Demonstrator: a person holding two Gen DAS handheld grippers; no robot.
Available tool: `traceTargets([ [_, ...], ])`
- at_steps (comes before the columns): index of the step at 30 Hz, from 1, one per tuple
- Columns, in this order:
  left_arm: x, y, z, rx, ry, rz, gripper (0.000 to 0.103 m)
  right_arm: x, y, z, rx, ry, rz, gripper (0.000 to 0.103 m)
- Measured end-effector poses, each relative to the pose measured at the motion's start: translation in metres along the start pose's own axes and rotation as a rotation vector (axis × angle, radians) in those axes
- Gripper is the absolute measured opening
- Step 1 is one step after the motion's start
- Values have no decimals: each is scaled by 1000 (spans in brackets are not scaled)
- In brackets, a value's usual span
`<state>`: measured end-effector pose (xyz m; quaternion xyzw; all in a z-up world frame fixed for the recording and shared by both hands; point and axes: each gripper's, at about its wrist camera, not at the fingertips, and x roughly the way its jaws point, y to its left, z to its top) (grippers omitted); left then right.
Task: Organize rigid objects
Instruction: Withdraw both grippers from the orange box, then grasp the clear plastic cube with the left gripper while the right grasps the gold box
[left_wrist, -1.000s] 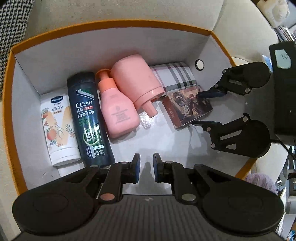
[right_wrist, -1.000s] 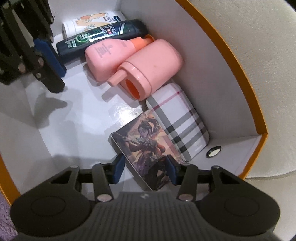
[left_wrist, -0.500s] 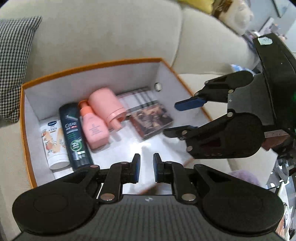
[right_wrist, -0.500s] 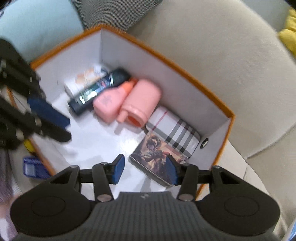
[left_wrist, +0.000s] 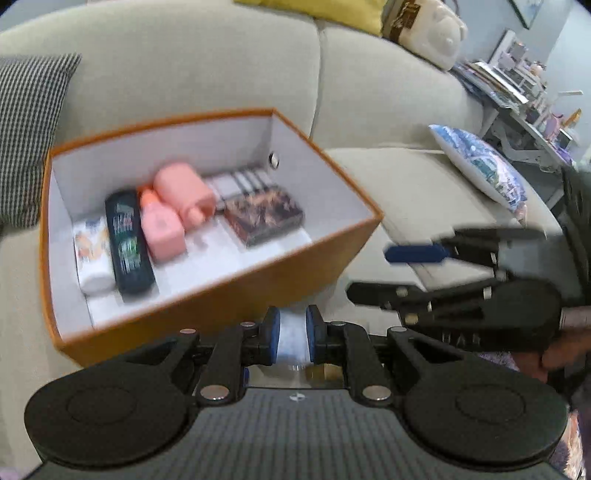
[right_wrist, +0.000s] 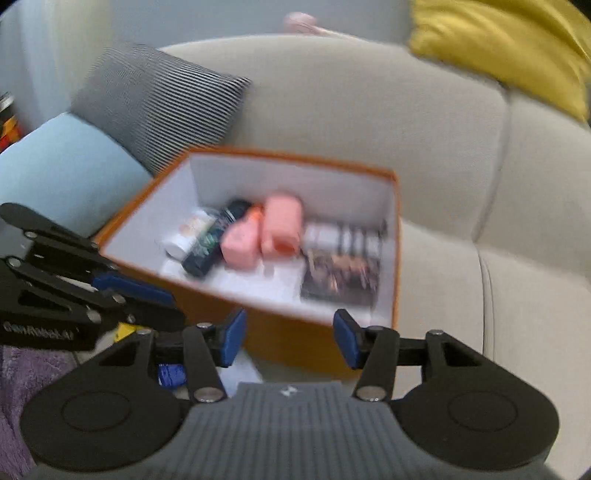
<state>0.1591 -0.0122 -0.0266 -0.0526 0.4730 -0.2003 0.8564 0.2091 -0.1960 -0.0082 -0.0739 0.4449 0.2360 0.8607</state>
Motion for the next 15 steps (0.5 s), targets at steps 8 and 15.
traceTargets([
  [8, 23, 0, -33, -56, 19, 39, 23, 28, -6, -59, 304, 72, -45, 66],
  [15, 37, 2, -41, -55, 15, 52, 46, 40, -18, -66, 402, 74, -1, 70],
])
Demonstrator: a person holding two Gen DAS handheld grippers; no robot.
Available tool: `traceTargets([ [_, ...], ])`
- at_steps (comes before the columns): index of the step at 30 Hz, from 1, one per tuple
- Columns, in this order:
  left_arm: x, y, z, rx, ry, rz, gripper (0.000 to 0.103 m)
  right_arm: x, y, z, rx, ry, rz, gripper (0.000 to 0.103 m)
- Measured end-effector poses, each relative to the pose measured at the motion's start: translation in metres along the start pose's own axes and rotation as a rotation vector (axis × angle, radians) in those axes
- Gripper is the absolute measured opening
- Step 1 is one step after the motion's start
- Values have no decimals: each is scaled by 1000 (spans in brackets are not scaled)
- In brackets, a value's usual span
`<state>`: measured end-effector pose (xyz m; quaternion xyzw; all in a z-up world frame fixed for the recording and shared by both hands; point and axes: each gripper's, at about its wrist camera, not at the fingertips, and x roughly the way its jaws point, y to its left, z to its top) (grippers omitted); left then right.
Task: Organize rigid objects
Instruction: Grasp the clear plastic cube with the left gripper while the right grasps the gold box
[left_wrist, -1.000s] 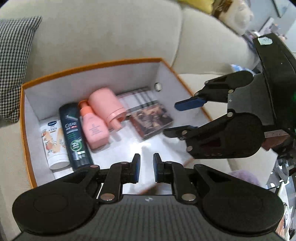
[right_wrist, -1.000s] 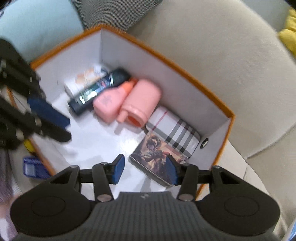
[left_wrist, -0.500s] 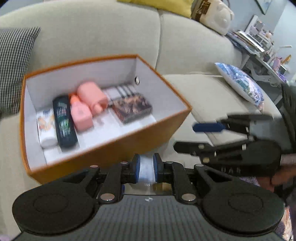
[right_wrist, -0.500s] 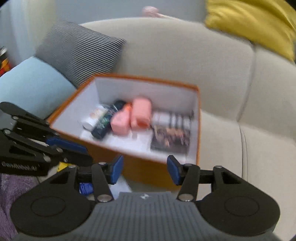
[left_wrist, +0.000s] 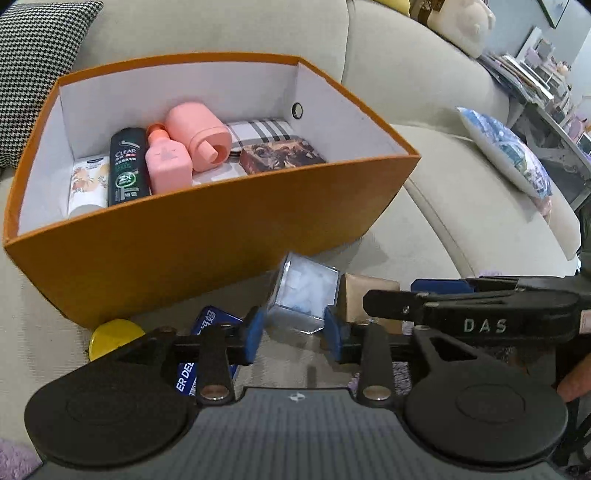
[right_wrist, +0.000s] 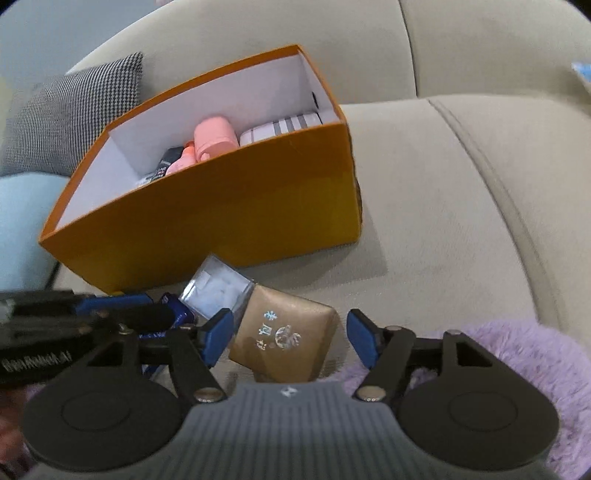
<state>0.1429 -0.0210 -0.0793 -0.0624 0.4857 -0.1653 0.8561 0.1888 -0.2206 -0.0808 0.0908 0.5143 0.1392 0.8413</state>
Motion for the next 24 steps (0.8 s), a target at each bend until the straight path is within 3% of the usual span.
traceTargets([
  [6, 10, -3, 0, 73, -1, 37, 51, 6, 1, -1, -4, 25, -10, 70],
  [11, 14, 3, -3, 83, 16, 58, 54, 18, 6, 0, -30, 64, -38, 71],
  [18, 10, 5, 0, 127, 1, 76, 67, 26, 4, 3, -9, 99, -15, 75],
  [22, 10, 5, 1, 131, 5, 77, 68, 29, 5, 2, -27, 113, -14, 75],
  [24, 10, 3, 1, 143, 6, 73, 70, 29, 5, 2, -20, 105, -7, 69],
])
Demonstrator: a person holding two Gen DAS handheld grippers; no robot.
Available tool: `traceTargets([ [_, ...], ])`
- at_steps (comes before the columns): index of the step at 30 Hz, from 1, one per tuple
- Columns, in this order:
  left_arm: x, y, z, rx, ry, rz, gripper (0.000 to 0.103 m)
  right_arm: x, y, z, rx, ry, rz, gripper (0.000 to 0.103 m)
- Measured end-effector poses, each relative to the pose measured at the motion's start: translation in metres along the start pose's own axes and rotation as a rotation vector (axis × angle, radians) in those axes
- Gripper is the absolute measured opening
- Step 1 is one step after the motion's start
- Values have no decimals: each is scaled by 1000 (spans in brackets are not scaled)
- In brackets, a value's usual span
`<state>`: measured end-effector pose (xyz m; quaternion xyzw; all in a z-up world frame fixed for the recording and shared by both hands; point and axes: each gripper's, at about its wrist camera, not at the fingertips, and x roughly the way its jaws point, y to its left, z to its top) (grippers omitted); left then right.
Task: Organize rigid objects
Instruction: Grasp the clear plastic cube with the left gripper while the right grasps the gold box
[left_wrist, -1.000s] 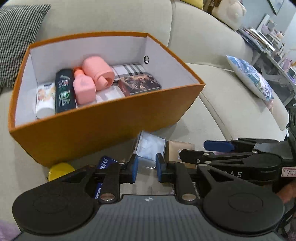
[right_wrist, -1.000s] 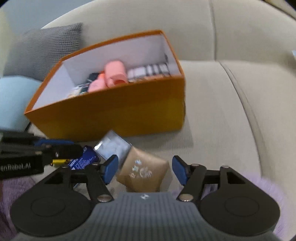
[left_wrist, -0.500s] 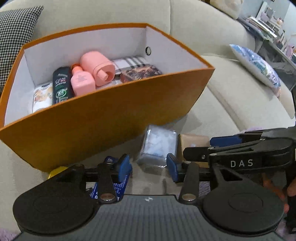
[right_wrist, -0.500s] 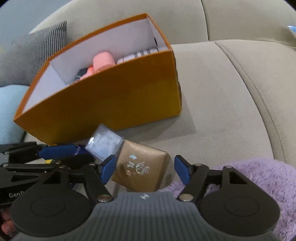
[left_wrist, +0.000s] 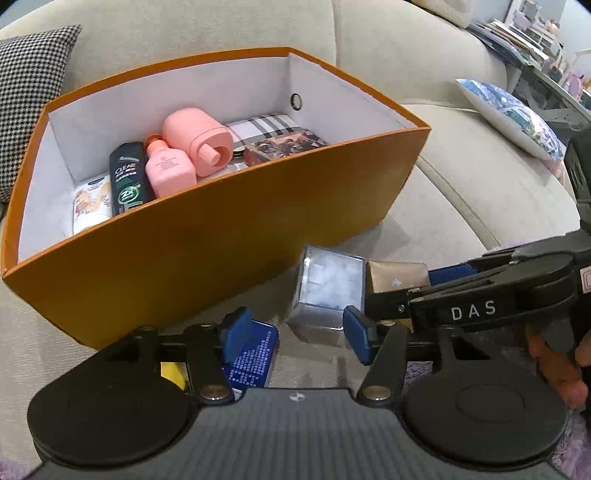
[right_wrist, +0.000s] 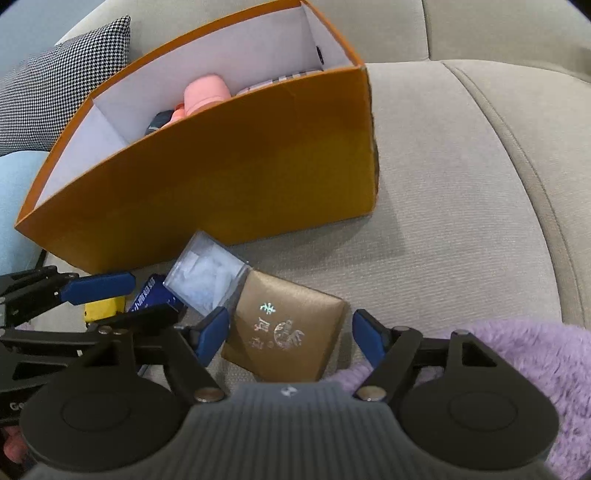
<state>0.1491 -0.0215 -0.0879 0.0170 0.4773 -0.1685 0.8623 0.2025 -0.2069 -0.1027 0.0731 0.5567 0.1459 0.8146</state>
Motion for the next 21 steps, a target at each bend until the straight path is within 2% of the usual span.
traceTargets([
  [7, 7, -12, 6, 81, 5, 2, 78, -9, 2, -1, -69, -17, -81, 68],
  [12, 22, -29, 12, 197, 34, 4, 80, -14, -16, 7, -4, -44, -139, 68],
  [15, 32, -37, 15, 225, 36, 15, 81, -12, -41, 12, 129, -18, -75, 68],
  [17, 39, -38, 17, 209, 45, 26, 79, -10, -41, 12, 118, -8, -59, 69],
  [19, 44, -37, 20, 179, 66, 20, 69, -8, -37, 11, 95, -10, -64, 70],
  [21, 46, -36, 22, 160, 79, 20, 68, -5, -38, 11, 98, -4, -56, 70],
])
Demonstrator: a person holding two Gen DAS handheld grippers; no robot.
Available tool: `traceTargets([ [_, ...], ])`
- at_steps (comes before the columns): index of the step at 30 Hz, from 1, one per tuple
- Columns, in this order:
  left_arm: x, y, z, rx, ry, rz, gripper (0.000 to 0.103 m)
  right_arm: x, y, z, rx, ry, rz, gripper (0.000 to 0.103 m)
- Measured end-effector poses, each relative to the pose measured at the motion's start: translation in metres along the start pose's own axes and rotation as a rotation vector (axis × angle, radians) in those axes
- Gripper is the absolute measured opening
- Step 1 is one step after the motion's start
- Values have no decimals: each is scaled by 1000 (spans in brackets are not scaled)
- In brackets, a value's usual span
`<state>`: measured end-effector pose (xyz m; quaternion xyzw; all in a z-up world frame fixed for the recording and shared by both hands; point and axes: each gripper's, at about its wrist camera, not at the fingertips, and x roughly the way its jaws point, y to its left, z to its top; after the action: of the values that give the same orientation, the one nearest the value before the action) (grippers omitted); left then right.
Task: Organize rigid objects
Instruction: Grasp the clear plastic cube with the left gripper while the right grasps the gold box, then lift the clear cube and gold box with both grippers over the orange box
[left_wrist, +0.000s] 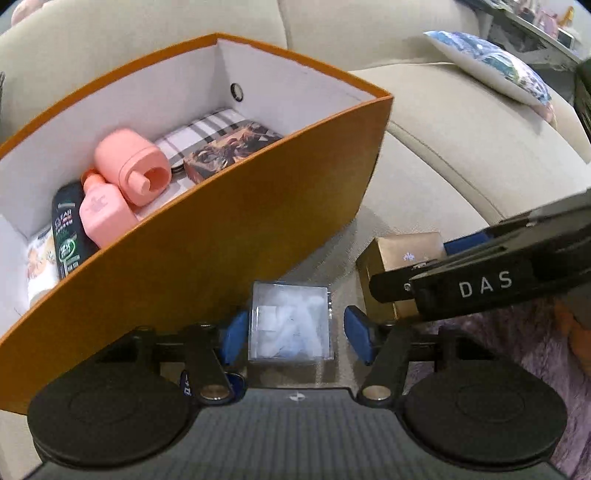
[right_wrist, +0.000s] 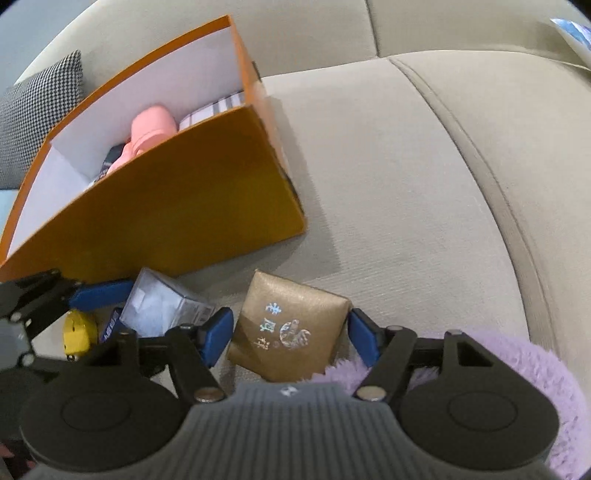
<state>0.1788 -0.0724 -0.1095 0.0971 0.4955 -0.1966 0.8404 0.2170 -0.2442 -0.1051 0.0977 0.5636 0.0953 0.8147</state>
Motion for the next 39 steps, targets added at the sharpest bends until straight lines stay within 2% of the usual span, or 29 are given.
traceTargets([
  [6, 8, 4, 0, -46, 37, -1, 56, 2, -4, 3, 27, 3, 35, 75],
  [9, 6, 4, -1, -66, 26, -2, 55, 1, -9, 3, 49, -2, 47, 74],
  [11, 4, 5, -2, -93, 22, -12, 55, 1, -12, 4, 61, -3, 40, 67],
  [19, -34, 14, -17, -180, -28, -47, 55, -13, -10, -4, 24, -23, 35, 66],
  [26, -83, 17, -12, -220, -73, -65, 55, -41, 18, -17, -106, -65, 22, 65],
  [31, -112, 19, -6, -238, -93, -74, 55, -74, 38, -18, -190, -104, 59, 65],
  [39, -152, 34, 6, -242, -194, -59, 55, -120, 69, -5, -320, -179, 103, 65],
])
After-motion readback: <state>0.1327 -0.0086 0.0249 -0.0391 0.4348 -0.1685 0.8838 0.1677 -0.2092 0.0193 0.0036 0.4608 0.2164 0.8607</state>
